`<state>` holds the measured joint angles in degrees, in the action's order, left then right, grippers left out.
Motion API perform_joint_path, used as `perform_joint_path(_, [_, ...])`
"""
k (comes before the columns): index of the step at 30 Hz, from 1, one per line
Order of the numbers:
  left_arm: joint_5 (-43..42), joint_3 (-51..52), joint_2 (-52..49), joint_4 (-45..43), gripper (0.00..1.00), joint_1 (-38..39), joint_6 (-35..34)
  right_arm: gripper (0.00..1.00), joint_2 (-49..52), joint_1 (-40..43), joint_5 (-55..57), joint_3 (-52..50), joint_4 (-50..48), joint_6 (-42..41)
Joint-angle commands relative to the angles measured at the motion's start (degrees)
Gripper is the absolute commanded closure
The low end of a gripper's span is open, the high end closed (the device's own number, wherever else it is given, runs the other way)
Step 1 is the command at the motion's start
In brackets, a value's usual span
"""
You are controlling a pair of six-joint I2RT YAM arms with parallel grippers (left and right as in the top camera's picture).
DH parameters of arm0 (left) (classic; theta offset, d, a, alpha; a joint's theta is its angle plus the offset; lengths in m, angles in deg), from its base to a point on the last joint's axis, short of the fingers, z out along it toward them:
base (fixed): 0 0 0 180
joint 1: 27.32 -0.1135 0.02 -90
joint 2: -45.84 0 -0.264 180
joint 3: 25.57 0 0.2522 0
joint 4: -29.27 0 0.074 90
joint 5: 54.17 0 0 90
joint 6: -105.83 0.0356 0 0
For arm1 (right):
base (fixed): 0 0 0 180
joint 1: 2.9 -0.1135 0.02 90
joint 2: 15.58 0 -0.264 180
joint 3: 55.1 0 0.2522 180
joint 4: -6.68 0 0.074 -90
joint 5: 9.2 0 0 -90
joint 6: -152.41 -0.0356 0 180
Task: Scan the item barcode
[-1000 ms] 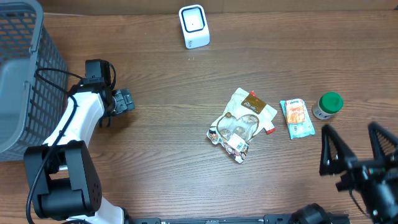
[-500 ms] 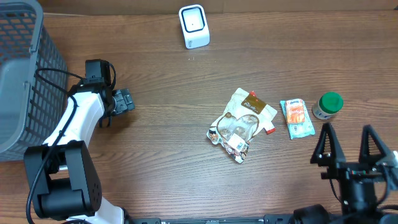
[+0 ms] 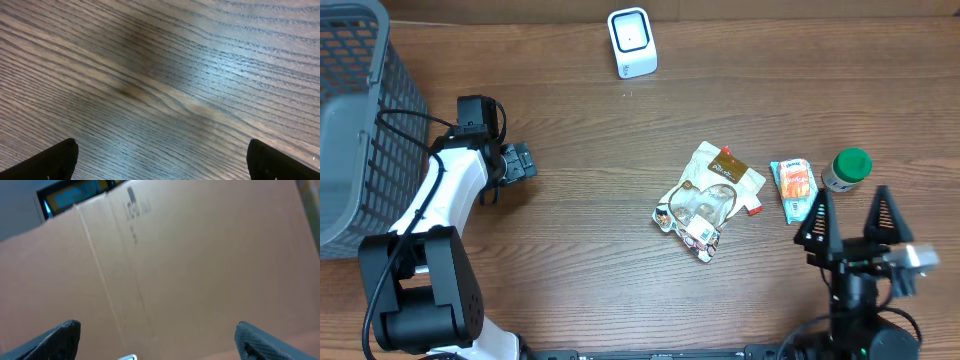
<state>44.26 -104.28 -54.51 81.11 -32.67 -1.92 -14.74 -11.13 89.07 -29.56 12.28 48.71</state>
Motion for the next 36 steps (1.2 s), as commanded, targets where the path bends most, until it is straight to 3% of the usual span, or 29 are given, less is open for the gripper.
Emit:
perform_joint_path(1, [0.6, -0.8, 0.4, 0.0, 0.0, 0.1, 1.1, 0.0, -0.7, 0.3, -2.0, -3.6, -0.7, 0.2])
perform_joint_path(11, [0.6, -0.8, 0.4, 0.0, 0.0, 0.2, 1.1, 0.0, -0.7, 0.3, -1.9, -11.5, -0.2, 0.2])
perform_joint_path(21, [0.6, -0.8, 0.4, 0.0, 0.0, 0.1, 1.1, 0.0, -0.7, 0.3, -2.0, -11.3, 12.6, 0.3])
perform_joint_path(31, [0.6, -0.8, 0.4, 0.0, 0.0, 0.1, 1.1, 0.0, -0.7, 0.3, -0.6, -11.3, 10.3, 0.9])
perform_joint_path(36, [0.6, -0.8, 0.4, 0.0, 0.0, 0.1, 1.1, 0.0, -0.7, 0.3, -8.6, -11.3, 9.0, 22.6])
